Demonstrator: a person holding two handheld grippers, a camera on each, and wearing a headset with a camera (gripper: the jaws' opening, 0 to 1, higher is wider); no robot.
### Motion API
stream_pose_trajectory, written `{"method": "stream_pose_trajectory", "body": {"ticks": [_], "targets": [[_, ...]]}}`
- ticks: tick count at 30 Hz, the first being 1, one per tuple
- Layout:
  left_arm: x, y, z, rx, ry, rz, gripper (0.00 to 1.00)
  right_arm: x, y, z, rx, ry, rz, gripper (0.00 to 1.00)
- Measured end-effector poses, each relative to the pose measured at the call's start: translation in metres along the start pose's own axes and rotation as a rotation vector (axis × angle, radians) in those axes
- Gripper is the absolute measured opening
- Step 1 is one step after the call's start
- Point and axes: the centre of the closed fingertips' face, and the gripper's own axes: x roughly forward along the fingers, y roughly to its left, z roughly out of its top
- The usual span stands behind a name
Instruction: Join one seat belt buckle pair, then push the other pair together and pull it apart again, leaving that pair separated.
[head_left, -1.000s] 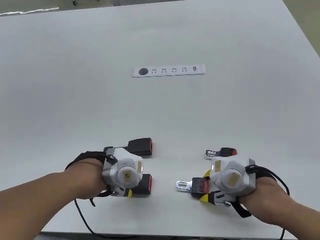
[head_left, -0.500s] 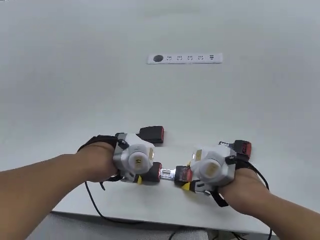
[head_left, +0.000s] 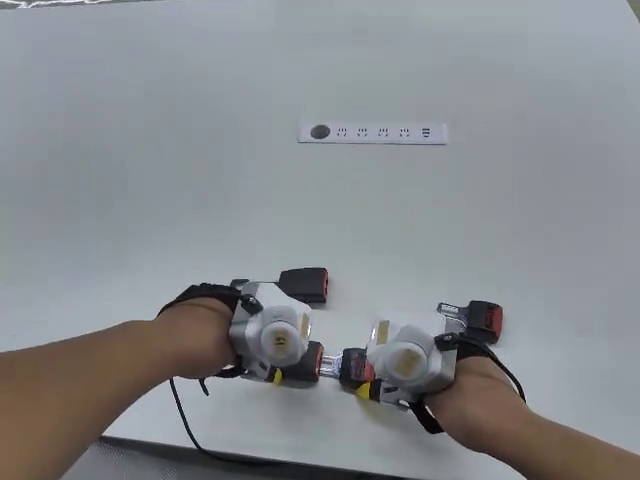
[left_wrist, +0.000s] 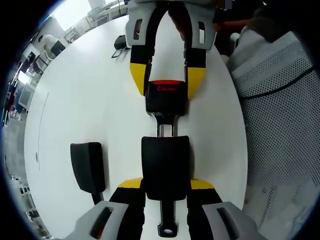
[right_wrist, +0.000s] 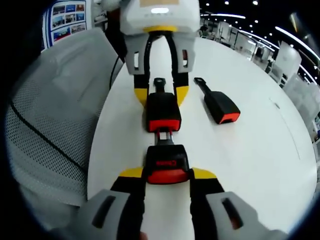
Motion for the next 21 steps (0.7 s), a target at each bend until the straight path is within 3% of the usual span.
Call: {"method": "stream_pose_trajectory", "body": {"ticks": [1, 2, 6, 12, 16, 21], "targets": [[0.0, 0.0, 0.0, 0.001, -0.005, 0.001, 0.32, 0.002, 0.001, 0.003, 0.003, -0.004, 0.002, 0.34], [0.0, 0.001, 0.0, -0.01, -0.01, 0.004, 0.32, 0.002, 0.001, -0.001, 0.001, 0.026, -0.005, 0.34], [0.0, 0.0, 0.0, -0.005, -0.02, -0.001, 0.32, 0.001, 0.0, -0.001, 0.019, -0.015, 0.002, 0.33], [0.0, 0.0, 0.001, 0.001, -0.049, -0.003, 0.31, 0.003, -0.002, 0.003, 0.02, -0.026, 0.013, 0.32], [0.0, 0.001, 0.0, -0.036, -0.037, -0.001, 0.31, 0.009, -0.002, 0.009, 0.031, -0.032, 0.006, 0.32], [0.0, 0.001, 0.0, -0.03, -0.045, 0.0, 0.31, 0.008, -0.002, 0.008, 0.033, -0.031, -0.001, 0.32]]}}
